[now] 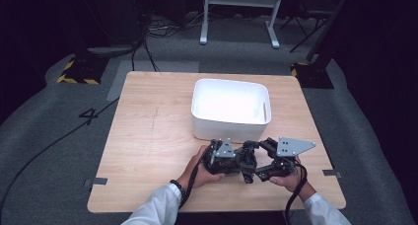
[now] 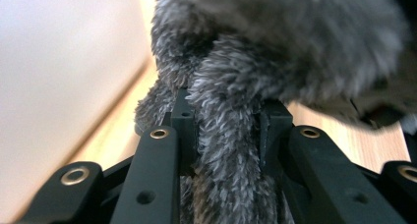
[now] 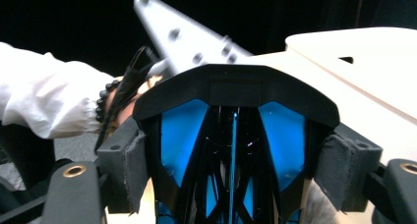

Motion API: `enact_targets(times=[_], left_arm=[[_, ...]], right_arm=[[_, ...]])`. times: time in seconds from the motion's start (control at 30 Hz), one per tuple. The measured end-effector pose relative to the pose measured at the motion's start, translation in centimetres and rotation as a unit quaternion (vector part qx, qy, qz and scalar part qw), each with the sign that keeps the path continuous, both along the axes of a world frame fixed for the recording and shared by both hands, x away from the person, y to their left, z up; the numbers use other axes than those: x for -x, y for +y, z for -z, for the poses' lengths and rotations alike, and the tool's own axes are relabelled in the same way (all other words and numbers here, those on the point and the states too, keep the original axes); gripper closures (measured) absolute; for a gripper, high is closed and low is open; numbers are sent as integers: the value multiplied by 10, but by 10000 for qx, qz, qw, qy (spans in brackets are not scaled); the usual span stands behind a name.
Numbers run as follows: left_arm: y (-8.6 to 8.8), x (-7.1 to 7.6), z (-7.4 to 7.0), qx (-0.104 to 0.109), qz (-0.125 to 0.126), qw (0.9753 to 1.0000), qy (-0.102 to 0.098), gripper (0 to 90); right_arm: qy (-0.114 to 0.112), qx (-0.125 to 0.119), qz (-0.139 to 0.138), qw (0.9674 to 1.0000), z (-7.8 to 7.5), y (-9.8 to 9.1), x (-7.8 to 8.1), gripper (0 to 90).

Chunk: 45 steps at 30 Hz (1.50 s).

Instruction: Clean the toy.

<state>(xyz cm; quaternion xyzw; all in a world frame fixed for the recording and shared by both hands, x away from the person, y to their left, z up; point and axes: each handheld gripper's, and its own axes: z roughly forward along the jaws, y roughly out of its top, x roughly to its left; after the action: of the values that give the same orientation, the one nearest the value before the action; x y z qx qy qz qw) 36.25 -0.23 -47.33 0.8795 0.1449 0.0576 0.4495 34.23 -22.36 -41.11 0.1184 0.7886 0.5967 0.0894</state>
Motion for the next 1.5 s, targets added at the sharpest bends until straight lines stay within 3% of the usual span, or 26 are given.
enact_targets(times=[0.1, 0.2, 0.4, 0.5, 0.7, 0.83, 1.0, 1.13, 1.37, 1.5], left_arm=[[-6, 5, 5, -236, 230, 9995, 11, 685], [-9, 10, 6, -331, 409, 9986, -18, 685], [-6, 17, 3, -386, 652, 9971, -27, 684], [-2, 22, -3, -340, 592, 9976, -88, 682], [19, 17, -23, 280, 183, 9992, -233, 682], [29, 12, -27, 459, -9, 9984, -315, 682], [40, 7, -33, 821, -254, 9958, -313, 684], [47, 5, -41, 1201, -247, 9919, -319, 684], [36, 7, -31, 790, -64, 9965, -264, 682], [27, 6, -21, 382, -55, 9990, -224, 682]], right_arm=[[-21, -21, 113, 9999, -2, -6, -1, 254], [-27, -46, 247, 9997, -3, -11, -3, 254], [-29, -59, 483, 9988, -3, -22, -8, 255], [-9, -62, 543, 9985, -3, -25, -9, 254], [104, 6, 407, 9991, 3, -21, -9, 254], [147, 118, 291, 9994, 8, -14, -7, 254], [187, 226, 240, 9993, 13, -10, -7, 254], [208, 399, 263, 9986, 18, -7, -7, 254], [127, 387, 280, 9988, 15, -7, -6, 254], [139, 339, 322, 9988, 14, -11, -6, 254]])
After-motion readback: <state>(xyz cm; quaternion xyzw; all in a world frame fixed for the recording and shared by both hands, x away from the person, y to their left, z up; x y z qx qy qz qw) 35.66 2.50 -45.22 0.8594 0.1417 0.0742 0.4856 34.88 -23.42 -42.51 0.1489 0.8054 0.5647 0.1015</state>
